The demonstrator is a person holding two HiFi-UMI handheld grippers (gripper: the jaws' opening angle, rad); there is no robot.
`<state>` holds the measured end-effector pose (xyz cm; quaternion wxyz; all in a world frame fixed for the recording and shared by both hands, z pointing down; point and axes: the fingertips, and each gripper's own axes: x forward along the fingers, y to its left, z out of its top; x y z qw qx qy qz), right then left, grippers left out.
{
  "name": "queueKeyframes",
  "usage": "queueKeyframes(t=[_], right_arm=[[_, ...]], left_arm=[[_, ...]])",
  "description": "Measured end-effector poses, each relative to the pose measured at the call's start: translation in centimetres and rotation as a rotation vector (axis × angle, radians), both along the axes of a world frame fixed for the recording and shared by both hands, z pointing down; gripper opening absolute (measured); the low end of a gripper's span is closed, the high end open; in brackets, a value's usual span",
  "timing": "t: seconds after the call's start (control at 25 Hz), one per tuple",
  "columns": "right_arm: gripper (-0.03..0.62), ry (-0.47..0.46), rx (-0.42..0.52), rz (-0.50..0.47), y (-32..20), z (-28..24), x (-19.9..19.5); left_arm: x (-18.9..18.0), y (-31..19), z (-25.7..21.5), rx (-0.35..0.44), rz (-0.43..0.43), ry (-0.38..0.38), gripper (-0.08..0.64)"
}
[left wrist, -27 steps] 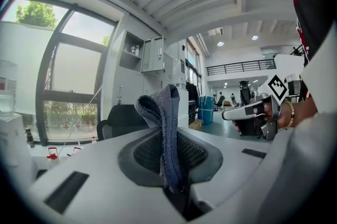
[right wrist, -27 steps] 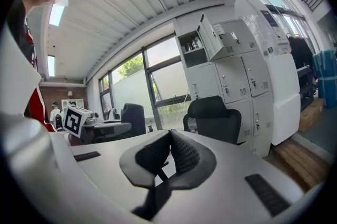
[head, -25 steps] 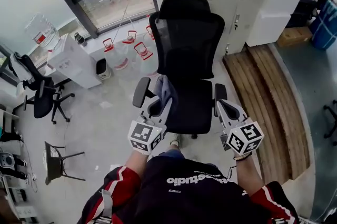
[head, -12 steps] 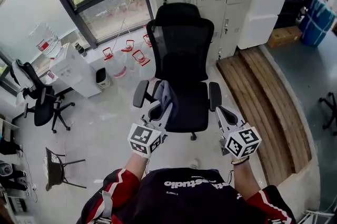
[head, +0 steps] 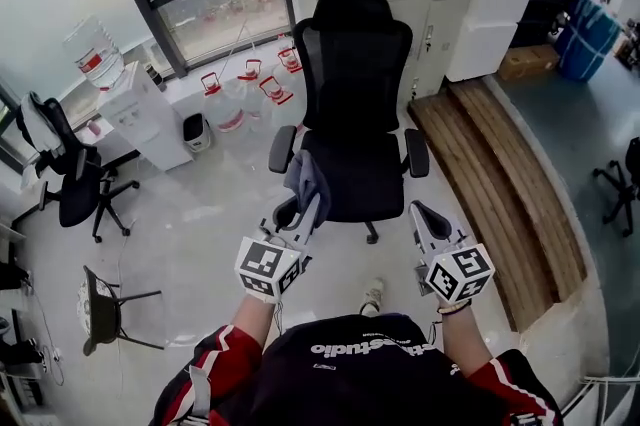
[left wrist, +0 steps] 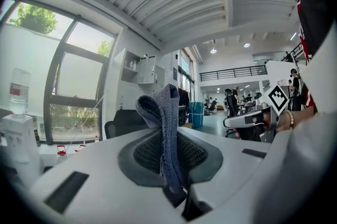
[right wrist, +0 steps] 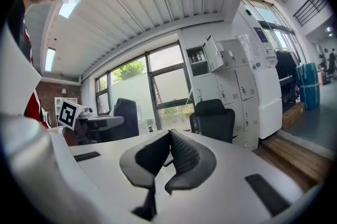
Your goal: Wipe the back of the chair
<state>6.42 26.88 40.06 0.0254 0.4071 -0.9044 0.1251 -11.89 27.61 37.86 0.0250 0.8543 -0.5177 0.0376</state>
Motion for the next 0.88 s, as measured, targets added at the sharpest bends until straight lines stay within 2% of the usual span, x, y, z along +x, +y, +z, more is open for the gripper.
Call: queueKeyframes(t=[0.4, 0.56, 0.68, 0.88], right_arm=[[0.014, 0.042, 0.048, 0.063, 13.2, -1.0, -2.0], [0.014, 0.045, 0.068, 0.071, 16.6, -1.5, -2.0], [0.014, 0.049, 0.082, 0.072, 18.4, -2.1, -2.1], [0.012, 0.051, 0.078, 0.064, 21.0, -2.0, -2.2]], left_arm=[[-3.1, 12.3, -0.7, 0.031, 0.017, 0.026, 0.057], [-2.5, 15.7, -1.0, 0.034, 0.048, 0.046, 0.057], [-1.8, 17.6, -1.5, 0.046, 0.071, 0.034, 0.057], [-1.4, 20.0, -1.9, 0.052, 0.073, 0.046, 0.057]])
